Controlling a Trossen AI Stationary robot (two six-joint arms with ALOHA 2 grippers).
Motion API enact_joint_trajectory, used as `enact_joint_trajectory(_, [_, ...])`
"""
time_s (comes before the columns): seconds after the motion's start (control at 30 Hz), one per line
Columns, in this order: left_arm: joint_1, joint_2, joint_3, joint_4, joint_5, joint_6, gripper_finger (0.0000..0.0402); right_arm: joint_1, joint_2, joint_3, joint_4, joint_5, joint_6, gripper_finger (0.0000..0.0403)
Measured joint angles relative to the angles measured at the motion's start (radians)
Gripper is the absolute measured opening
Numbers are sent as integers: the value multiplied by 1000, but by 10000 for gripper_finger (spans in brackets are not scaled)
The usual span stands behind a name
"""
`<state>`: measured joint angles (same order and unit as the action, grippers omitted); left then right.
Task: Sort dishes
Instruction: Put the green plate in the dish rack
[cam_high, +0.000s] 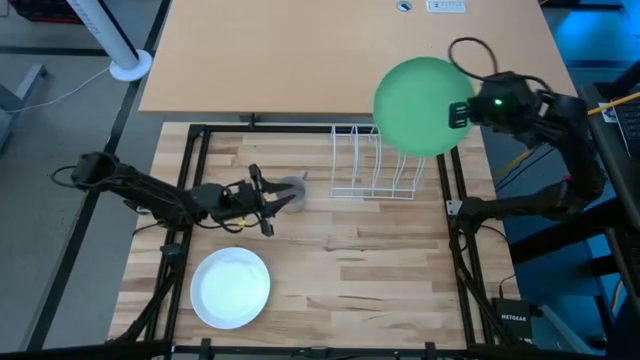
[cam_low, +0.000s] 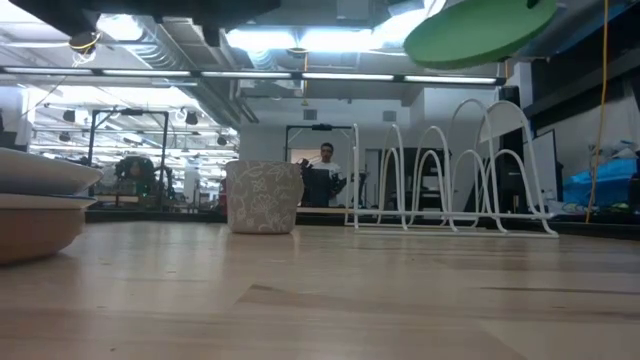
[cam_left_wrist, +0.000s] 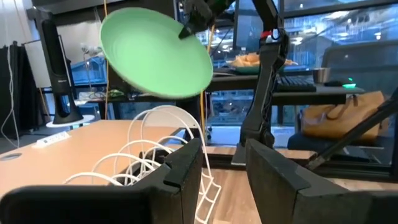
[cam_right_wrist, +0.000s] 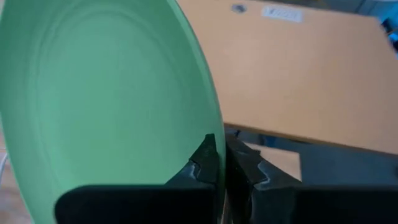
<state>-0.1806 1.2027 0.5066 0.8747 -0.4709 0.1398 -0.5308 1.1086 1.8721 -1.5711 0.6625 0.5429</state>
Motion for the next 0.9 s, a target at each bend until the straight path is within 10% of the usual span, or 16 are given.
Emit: enact_joint_trajectory(0.9, [78, 132, 71, -3, -1, -35, 116, 0, 144, -2, 10, 264, -136, 11])
